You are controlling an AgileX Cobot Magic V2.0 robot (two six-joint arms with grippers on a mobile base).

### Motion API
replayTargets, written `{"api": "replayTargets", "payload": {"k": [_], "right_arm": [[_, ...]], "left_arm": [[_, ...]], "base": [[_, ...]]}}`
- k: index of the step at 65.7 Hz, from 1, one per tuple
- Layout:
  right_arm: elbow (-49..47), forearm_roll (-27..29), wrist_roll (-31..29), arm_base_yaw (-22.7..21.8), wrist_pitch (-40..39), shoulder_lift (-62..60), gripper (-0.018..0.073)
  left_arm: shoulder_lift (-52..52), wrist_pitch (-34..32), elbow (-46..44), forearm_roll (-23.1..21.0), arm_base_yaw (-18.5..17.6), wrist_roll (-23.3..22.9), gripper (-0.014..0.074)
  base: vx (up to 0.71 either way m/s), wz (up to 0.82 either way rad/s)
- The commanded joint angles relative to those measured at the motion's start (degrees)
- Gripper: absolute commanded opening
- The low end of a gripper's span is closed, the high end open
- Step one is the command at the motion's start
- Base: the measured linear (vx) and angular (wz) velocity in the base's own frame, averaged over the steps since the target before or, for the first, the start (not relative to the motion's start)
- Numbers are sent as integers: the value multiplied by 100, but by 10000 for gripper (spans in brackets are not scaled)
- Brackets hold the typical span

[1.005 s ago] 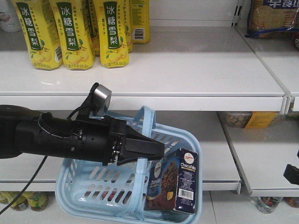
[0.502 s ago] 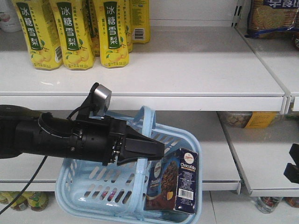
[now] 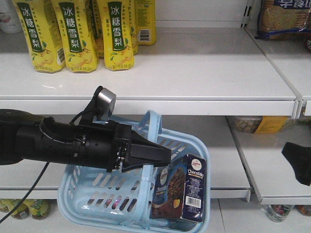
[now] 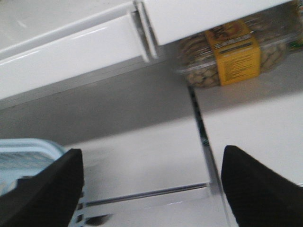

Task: Left arm holds basket, right arm returns cookies
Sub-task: 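Reach the open right gripper into the basket toward the cookie box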

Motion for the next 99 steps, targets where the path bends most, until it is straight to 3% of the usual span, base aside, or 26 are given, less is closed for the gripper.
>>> {"api": "replayTargets", "payload": {"k": [1, 8, 19, 33, 48, 99], "right_arm": [[-524, 854, -679, 461, 158, 385, 547], [-899, 1596, -1390, 1097, 474, 1058, 533], [-1378, 2385, -1905, 1617, 775, 2019, 526], [-1505, 2891, -2249, 1726, 897, 2724, 526], [-1505, 3770, -3156, 1726, 1098, 3112, 526], [-1505, 3837, -3364, 1726, 706, 3629, 526]], "left_arm": [[-246, 282, -198, -876, 13, 97, -6], [-246, 282, -198, -883, 13, 97, -6], [-246, 282, -198, -883, 13, 97, -6], [-246, 282, -198, -882, 13, 97, -6], [-246, 282, -198, -882, 13, 97, -6], [-246, 282, -198, -882, 13, 97, -6]], "base": [[0, 0], [0, 0], [0, 0], [0, 0], [0, 0], [0, 0]]}}
